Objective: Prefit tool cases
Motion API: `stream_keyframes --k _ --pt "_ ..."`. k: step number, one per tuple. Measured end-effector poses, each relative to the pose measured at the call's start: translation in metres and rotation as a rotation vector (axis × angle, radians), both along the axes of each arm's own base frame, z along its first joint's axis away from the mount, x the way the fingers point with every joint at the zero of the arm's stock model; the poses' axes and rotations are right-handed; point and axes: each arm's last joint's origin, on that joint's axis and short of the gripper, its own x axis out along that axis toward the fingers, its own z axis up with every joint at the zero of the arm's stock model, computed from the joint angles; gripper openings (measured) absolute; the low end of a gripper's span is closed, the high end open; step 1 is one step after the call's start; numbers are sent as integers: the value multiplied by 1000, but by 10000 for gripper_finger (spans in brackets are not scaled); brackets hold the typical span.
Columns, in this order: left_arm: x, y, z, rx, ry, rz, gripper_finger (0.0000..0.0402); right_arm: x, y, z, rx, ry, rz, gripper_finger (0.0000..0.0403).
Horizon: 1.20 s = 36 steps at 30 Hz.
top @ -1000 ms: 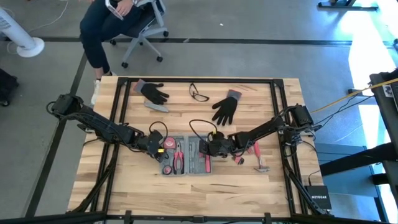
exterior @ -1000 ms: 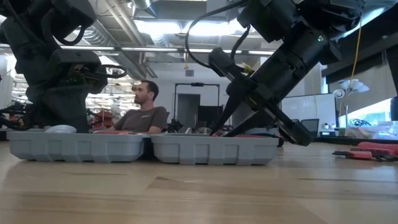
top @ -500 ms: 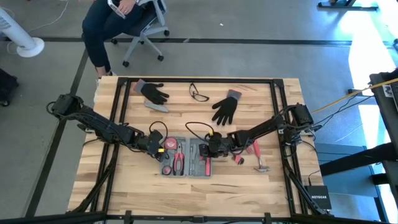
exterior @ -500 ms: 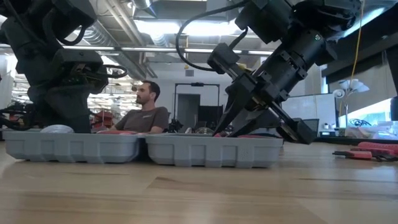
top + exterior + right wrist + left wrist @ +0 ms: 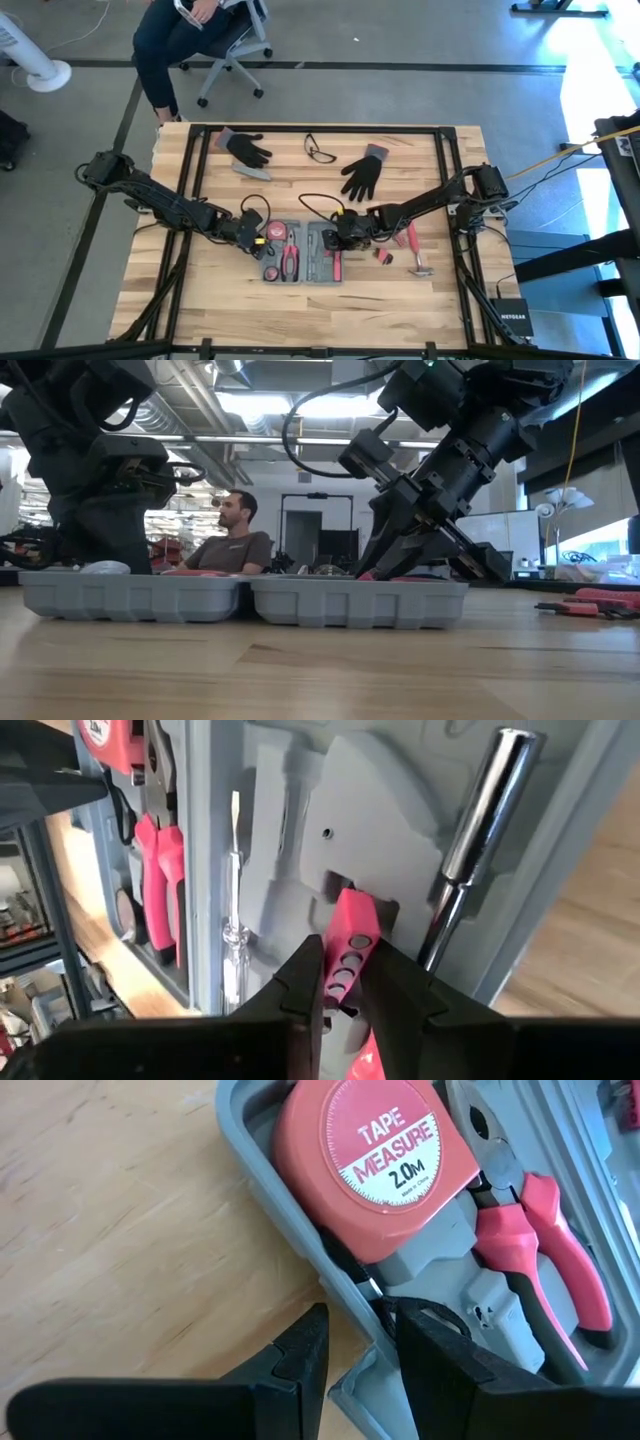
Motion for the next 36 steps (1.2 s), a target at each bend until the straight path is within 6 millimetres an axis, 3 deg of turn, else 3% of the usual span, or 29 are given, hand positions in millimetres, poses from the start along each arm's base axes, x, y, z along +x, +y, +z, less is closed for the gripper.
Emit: stream_keyframes --k 5,18,31,36 --pt "-1 0 0 6 7 -5 106 5 -1 7 -59 25 19 67" --pt "-1 0 -1 17 7 -11 106 8 -6 13 -138 56 17 148" --pt "-1 1 -1 28 5 -11 106 7 -7 12 -154 69 -35 123" --pt "-1 1 -1 29 8 -8 106 9 -6 3 -126 92 -13 111"
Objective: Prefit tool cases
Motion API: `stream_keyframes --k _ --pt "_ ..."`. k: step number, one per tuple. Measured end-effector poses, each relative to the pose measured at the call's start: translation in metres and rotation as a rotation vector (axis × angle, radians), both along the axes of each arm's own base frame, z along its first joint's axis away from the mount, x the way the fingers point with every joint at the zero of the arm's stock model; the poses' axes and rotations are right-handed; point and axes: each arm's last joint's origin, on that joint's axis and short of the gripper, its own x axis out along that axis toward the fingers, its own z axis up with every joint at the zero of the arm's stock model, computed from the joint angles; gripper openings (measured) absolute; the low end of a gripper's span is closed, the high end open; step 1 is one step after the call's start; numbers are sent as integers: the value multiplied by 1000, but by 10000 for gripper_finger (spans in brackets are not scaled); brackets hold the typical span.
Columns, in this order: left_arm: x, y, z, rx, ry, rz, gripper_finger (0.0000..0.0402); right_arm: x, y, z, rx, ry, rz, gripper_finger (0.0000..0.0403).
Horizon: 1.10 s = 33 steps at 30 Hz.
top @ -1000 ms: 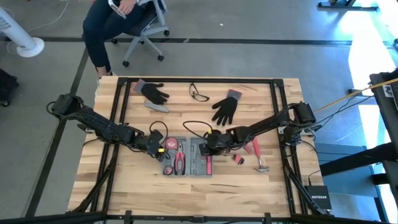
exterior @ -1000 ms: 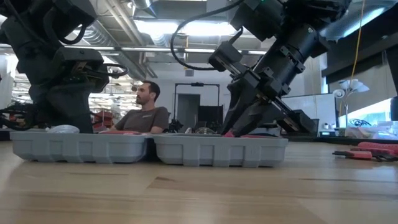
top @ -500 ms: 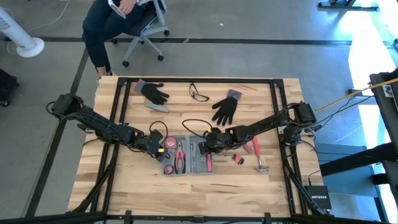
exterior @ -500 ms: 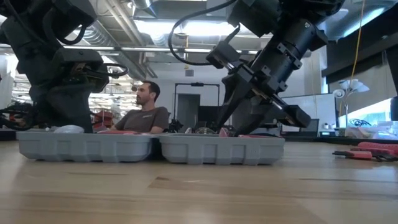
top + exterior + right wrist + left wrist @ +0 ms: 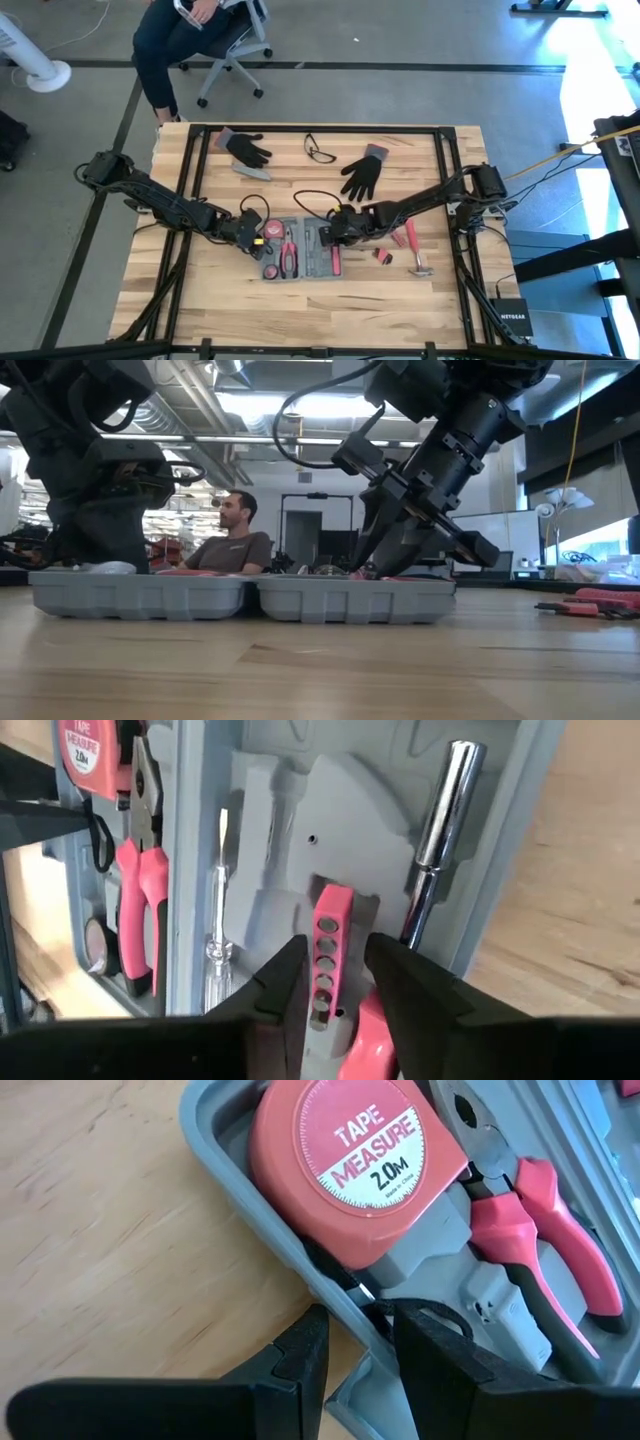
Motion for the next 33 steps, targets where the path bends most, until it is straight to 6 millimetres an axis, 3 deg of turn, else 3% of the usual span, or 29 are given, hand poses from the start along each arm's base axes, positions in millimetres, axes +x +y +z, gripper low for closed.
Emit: stream_keyframes --k 10,17,22,33 --pt "0 0 0 1 -3 7 106 1 -2 -1 45 2 -39 106" --pt "0 0 0 6 -4 13 106 1 -2 -1 31 -6 -104 14" --pt "0 0 0 -3 -4 27 106 2 -2 0 42 -13 -120 28" --pt "0 0 0 -6 0 33 106 13 -2 13 -2 -45 -72 1"
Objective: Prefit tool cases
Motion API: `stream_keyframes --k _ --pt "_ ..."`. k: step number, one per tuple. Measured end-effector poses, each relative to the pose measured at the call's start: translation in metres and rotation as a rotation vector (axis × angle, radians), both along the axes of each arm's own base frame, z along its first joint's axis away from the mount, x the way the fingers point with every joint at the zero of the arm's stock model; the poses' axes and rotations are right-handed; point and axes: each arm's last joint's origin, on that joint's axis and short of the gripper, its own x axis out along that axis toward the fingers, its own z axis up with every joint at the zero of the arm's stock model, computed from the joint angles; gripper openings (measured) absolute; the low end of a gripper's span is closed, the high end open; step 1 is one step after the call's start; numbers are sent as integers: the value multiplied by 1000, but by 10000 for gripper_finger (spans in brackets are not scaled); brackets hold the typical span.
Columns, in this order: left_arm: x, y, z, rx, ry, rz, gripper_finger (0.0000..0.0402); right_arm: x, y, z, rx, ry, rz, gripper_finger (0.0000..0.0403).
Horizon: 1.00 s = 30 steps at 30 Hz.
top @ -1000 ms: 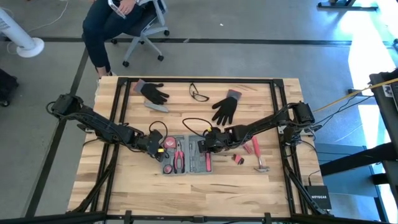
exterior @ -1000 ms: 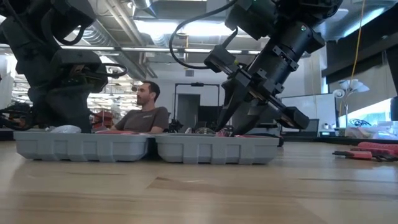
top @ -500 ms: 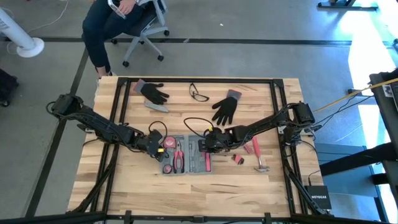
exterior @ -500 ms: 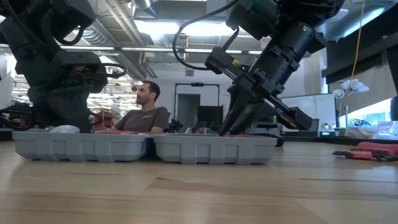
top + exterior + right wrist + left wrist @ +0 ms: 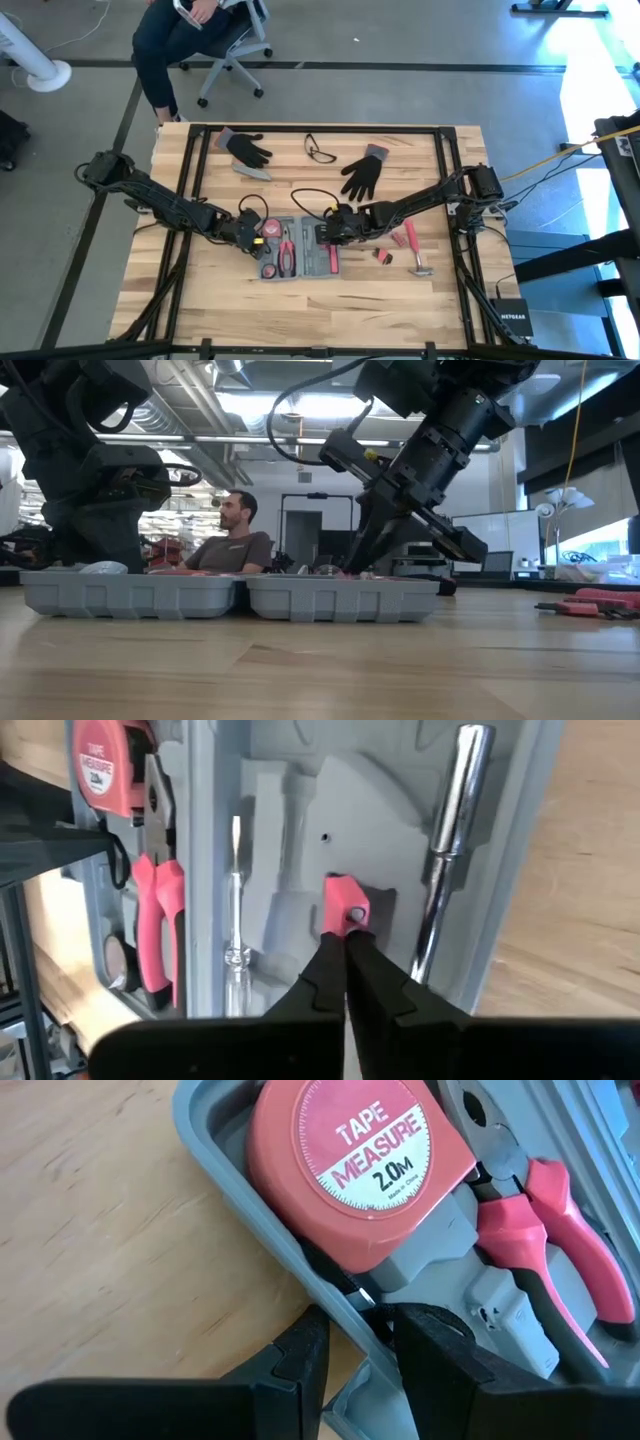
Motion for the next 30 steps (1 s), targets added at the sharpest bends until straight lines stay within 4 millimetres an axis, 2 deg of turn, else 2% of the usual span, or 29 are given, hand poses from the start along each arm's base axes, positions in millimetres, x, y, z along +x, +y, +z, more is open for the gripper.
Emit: stream_keyframes --k 16,25,30 --pt "1 0 0 0 -9 -4 106 -4 -1 -2 -24 54 14 3" --pt "1 0 1 -1 -10 -1 106 -6 -1 0 -24 67 34 75" --pt "1 0 1 2 -11 1 106 -6 -1 0 -9 71 42 87"
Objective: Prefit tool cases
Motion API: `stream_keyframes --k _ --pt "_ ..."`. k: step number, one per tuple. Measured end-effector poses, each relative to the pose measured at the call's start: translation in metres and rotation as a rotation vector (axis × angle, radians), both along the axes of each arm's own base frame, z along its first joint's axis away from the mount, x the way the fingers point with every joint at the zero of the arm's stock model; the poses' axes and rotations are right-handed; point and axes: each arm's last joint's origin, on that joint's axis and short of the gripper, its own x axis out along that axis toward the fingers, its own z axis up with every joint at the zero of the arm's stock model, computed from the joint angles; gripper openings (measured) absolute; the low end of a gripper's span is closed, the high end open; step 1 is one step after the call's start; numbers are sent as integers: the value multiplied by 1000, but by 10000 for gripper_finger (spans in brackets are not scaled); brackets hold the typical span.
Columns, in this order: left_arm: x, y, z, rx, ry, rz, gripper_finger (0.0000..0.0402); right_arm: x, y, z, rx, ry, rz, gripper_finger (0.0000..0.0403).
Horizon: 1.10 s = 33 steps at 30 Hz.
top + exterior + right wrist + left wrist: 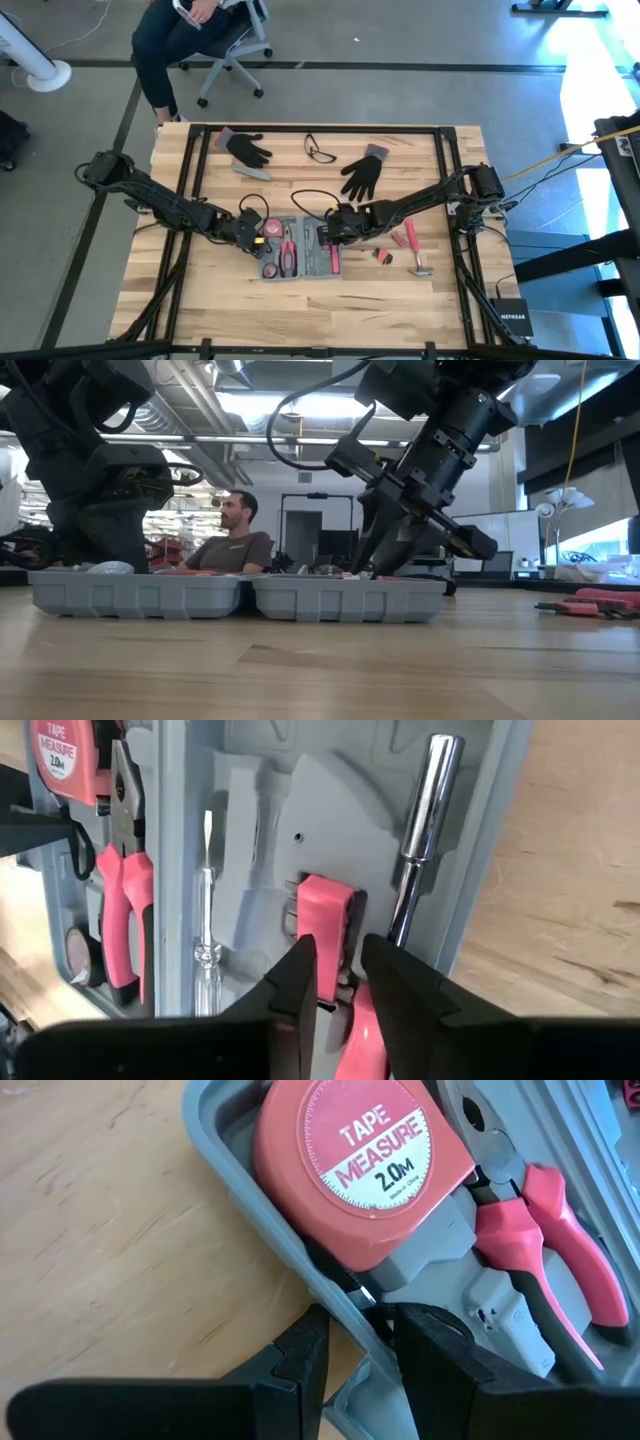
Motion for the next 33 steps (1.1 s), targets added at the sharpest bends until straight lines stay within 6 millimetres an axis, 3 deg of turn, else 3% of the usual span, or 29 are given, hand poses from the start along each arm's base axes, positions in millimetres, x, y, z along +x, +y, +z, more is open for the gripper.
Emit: stream_keyframes --k 5,10,13,26,33 --pt "0 0 0 2 -1 1 106 -1 0 3 15 1 8 81" --pt "0 0 0 4 2 2 106 -4 -2 23 -62 -23 9 19" --pt "0 0 0 10 0 6 106 -2 -2 29 -72 -43 29 7" --pt "0 1 0 13 -2 14 106 10 1 0 -61 -39 17 0" --pt "0 1 0 11 1 20 106 14 -9 3 -57 -71 22 0"
